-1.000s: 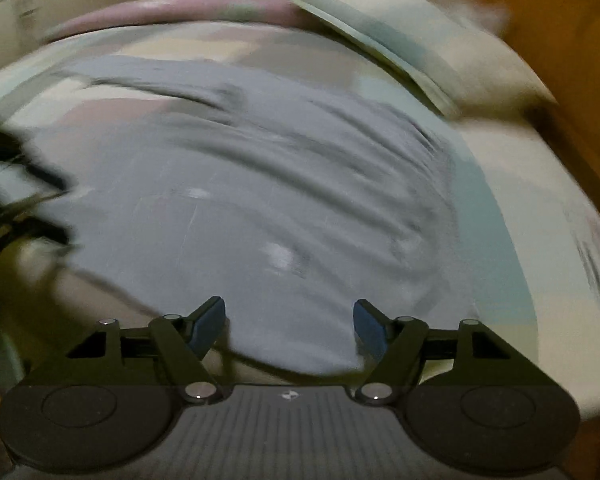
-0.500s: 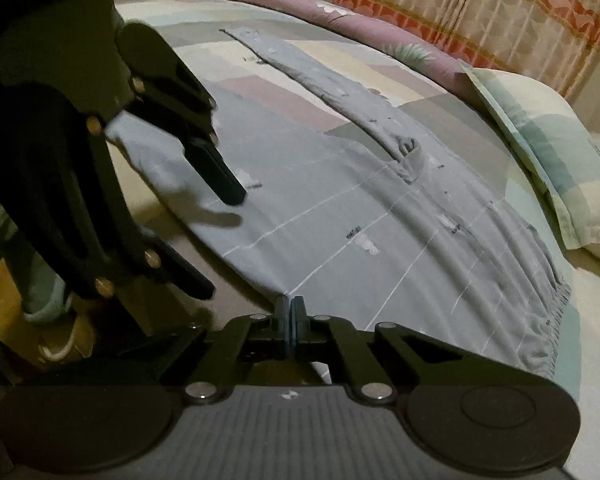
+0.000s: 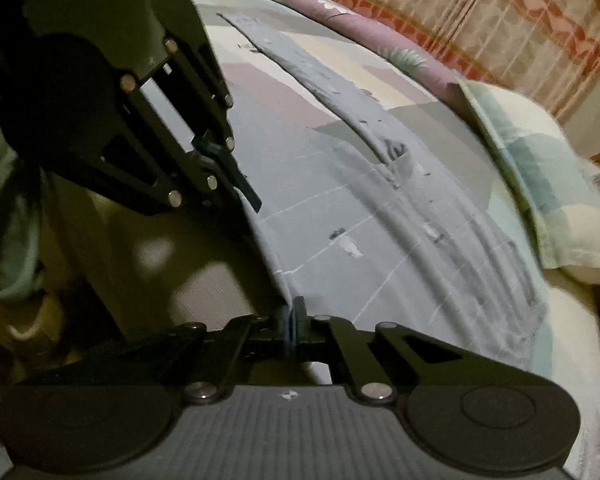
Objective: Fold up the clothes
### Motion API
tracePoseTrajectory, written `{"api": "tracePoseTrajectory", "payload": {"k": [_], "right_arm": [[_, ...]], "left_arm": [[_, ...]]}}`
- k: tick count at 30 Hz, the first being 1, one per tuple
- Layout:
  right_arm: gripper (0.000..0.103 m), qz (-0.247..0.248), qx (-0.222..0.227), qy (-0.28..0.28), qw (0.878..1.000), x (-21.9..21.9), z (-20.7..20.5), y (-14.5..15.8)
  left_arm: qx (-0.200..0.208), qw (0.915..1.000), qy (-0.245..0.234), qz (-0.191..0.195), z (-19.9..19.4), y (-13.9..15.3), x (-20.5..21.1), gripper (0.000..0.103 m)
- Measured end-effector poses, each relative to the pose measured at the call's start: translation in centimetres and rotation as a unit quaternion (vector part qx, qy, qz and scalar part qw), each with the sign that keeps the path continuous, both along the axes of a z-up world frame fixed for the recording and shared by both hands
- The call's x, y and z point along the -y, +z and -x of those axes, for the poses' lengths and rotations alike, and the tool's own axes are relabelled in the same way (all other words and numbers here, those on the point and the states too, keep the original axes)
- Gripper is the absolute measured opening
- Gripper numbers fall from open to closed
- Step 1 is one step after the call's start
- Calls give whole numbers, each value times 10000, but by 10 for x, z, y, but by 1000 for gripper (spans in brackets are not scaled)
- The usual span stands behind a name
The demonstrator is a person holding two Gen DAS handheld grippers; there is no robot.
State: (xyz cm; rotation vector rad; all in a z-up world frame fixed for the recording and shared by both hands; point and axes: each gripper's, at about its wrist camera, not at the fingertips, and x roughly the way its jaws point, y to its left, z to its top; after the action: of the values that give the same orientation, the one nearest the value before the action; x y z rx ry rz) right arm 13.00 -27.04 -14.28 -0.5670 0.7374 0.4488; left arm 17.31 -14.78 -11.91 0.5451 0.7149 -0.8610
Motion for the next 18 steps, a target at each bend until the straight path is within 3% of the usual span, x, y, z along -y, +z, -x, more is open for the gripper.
{"api": "tracePoseTrajectory", "payload": {"k": [6, 8, 9, 12, 13, 18], "right_arm": [[2, -326, -577, 209, 9976, 16, 5, 7], [5, -374, -737, 211, 9964, 19, 4, 6], [12, -402, -819, 154, 9957, 21, 3, 7], [22, -580, -870, 138, 9944, 33, 6, 19], [27, -666, -848, 123, 9941, 38, 7, 25], [34, -1353, -425, -379, 9892, 75, -10, 61]], "left_arm": [[-450, 9985, -289, -91, 11, -2, -2, 2], [-493, 9982, -312, -163, 14, 0, -3, 9], [-557, 9978, -319, -182, 14, 1, -4, 10], [-1122, 9928, -411, 0, 13, 14, -16, 32], [-1139, 9926, -420, 41, 14, 20, -22, 39], [-997, 9940, -251, 380, -2, 53, -42, 49]]}}
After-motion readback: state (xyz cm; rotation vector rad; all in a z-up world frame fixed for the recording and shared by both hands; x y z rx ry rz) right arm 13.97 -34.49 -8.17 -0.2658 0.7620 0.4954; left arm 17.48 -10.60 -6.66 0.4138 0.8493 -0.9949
